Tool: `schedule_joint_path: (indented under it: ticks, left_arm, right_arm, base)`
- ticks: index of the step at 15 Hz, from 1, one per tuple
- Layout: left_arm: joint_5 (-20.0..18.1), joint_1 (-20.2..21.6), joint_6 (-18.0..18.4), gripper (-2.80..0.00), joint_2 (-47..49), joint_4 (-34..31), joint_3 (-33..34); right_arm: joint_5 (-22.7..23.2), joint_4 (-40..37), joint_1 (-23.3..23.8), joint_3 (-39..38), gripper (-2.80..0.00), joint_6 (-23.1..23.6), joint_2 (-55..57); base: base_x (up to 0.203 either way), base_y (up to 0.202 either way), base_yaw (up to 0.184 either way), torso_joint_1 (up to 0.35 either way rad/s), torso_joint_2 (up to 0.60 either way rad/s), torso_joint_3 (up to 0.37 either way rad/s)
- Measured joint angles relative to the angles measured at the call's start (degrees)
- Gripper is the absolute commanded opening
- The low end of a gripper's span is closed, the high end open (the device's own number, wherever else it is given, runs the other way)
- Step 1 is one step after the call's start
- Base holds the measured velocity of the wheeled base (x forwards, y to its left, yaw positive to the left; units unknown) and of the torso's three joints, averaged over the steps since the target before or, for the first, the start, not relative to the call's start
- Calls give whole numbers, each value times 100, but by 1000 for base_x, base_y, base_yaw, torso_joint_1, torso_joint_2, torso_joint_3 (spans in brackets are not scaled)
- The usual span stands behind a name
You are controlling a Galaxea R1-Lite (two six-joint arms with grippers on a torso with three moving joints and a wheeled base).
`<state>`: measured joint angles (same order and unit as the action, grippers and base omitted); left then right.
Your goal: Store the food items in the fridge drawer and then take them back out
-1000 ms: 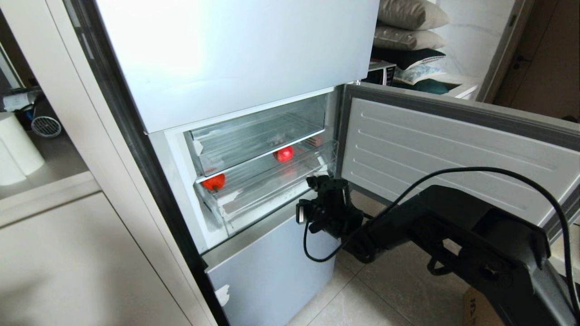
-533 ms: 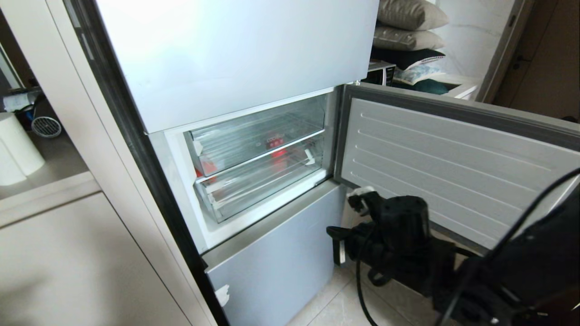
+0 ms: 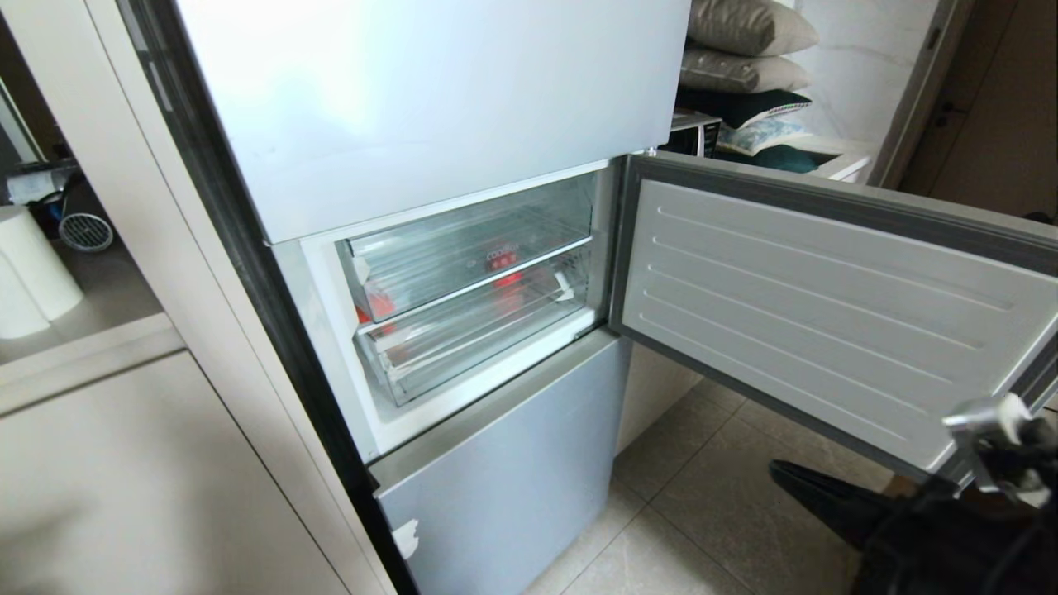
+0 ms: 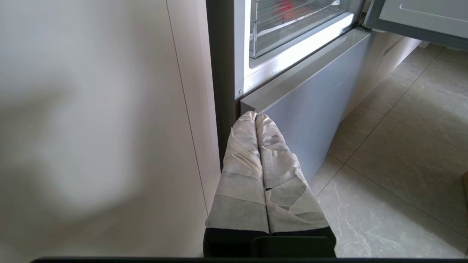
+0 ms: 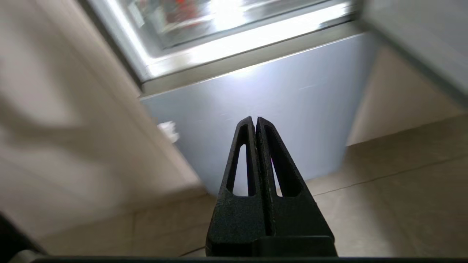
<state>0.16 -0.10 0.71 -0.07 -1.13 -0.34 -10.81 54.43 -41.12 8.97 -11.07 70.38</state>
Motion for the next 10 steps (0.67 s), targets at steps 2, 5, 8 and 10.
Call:
schedule_joint_path:
  ticks: [2, 5, 8, 10]
  left_arm:
    - [0, 0, 0, -280, 0, 0, -1]
    - [0, 0, -2, -280, 0, -2, -1]
    - [0, 0, 0, -280, 0, -1, -1]
    - [0, 0, 0, -280, 0, -2, -1]
  right_arm:
    - [-620, -183, -2, -449, -280, 85, -957]
    - [-1650, -1139, 330, -708, -280, 448, -2557]
    - [-2046, -2150, 1965, -777, -280, 815, -3691]
    - [-2092, -2777, 2965, -789, -280, 1201, -4497]
  base:
    - [0, 0, 0, 0, 0, 0]
    - [0, 0, 0, 0, 0, 0]
    - [0, 0, 0, 0, 0, 0]
    - [0, 0, 0, 0, 0, 0]
